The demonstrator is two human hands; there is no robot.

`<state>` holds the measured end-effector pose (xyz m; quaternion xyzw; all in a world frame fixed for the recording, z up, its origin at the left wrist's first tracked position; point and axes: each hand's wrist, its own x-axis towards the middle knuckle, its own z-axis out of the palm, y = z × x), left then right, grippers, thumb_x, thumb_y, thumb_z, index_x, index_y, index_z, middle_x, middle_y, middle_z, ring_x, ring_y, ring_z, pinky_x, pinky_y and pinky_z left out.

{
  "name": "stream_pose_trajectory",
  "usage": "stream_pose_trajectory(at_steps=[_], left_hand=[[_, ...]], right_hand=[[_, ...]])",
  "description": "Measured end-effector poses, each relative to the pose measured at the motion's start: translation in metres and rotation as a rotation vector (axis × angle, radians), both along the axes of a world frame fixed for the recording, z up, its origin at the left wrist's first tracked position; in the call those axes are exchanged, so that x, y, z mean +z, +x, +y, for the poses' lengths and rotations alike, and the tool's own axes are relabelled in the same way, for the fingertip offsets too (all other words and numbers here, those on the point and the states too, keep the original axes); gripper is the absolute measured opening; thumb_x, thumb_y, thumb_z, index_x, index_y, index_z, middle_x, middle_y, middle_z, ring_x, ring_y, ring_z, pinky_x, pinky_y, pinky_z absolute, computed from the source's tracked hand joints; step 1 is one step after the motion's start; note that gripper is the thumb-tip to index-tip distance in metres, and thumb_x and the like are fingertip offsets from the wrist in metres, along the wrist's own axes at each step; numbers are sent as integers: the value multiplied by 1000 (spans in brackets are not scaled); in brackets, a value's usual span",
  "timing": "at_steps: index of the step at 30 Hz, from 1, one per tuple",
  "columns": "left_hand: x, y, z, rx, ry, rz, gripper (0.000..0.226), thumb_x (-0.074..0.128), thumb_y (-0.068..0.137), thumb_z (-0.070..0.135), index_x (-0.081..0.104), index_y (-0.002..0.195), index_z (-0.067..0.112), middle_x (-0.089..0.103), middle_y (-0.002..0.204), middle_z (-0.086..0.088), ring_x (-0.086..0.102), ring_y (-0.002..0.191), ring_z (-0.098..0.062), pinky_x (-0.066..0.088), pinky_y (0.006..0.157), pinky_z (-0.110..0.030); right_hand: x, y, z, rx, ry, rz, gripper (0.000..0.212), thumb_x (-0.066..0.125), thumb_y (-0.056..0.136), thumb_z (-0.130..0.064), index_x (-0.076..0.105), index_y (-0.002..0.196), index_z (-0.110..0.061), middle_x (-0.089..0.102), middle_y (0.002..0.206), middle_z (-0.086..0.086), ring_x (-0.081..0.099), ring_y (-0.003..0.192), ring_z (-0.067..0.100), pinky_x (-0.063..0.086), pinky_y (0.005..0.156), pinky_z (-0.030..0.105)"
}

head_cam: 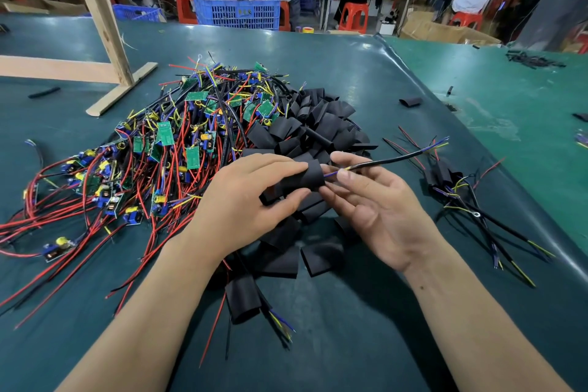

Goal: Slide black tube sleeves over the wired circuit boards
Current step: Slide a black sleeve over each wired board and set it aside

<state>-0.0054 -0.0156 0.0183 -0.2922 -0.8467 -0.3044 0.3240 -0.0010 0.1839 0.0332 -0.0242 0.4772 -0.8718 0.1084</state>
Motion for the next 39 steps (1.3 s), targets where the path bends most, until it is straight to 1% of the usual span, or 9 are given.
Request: stream_pose_trajectory(at_steps=[5, 7, 10, 16, 22, 25, 29, 32, 39], left_hand=[[0, 0, 0, 2, -7, 13, 31, 76, 82, 21, 74, 108, 4, 72, 106, -7, 69, 96, -26, 55, 83, -45], [-1, 0, 1, -6, -14, 16, 31, 76, 82, 20, 74, 108, 3, 72, 106, -7, 69, 94, -26, 55, 81, -45], [-1, 0, 1, -14, -13, 25, 31, 76, 82, 20, 74, 108, 3, 72, 105, -8, 70, 91, -28, 55, 79, -45], [0, 0, 0, -16, -1, 33, 32, 76, 81, 20, 73, 109, 2, 72, 105, -9, 69, 88, -29, 56, 79, -44], [1, 0, 0, -51, 1, 23, 31, 78, 79, 18, 74, 106, 3, 72, 106, -6, 68, 84, -30, 55, 78, -43], [1, -1, 1, -74, -36, 26, 33, 78, 79, 20, 74, 108, 5, 72, 109, -3, 65, 87, -29, 52, 81, -46], [4, -3, -1, 97, -37, 182, 49, 77, 81, 31, 67, 119, 2, 64, 126, -6, 59, 110, -31, 41, 99, -47], [5, -3, -4, 191, 69, 274, 29, 68, 89, 24, 71, 108, 2, 69, 112, -7, 62, 100, -32, 44, 92, -46], [-4, -12, -21, 620, 90, 23, 21, 65, 89, 29, 74, 101, 13, 70, 104, -4, 58, 102, -35, 42, 87, -45]], right_hand=[[7, 2, 6, 140, -59, -53, 44, 67, 80, -22, 64, 119, -2, 65, 114, 24, 65, 105, 34, 55, 94, 37], [6, 1, 2, 41, 18, -58, 40, 66, 82, -28, 66, 112, -1, 69, 106, 22, 69, 96, 30, 58, 87, 32], [2, 1, -3, -33, 55, -19, 30, 64, 79, -14, 67, 105, 1, 69, 94, 17, 70, 81, 22, 59, 73, 24], [-2, -1, -2, -62, 86, 0, 15, 58, 89, 1, 67, 101, 5, 71, 96, 21, 70, 91, 29, 58, 67, 23], [-4, 0, -5, -16, 76, -72, 31, 77, 67, -13, 74, 97, -8, 73, 87, 17, 72, 74, 27, 59, 65, 25], [-5, 3, -8, -1, 201, -68, 12, 78, 64, -14, 78, 75, -10, 70, 71, 11, 69, 62, 19, 59, 60, 25], [3, -4, -1, -262, 125, -13, 17, 70, 80, -5, 73, 63, -9, 65, 58, 6, 64, 52, 12, 57, 55, 23], [12, -14, 22, -538, -63, -26, 14, 66, 89, -3, 66, 75, -7, 66, 57, 3, 66, 52, 12, 57, 56, 20], [-5, -29, 55, -864, -426, -301, 18, 59, 97, -10, 53, 82, -4, 57, 77, 7, 66, 57, 11, 60, 65, 23]])
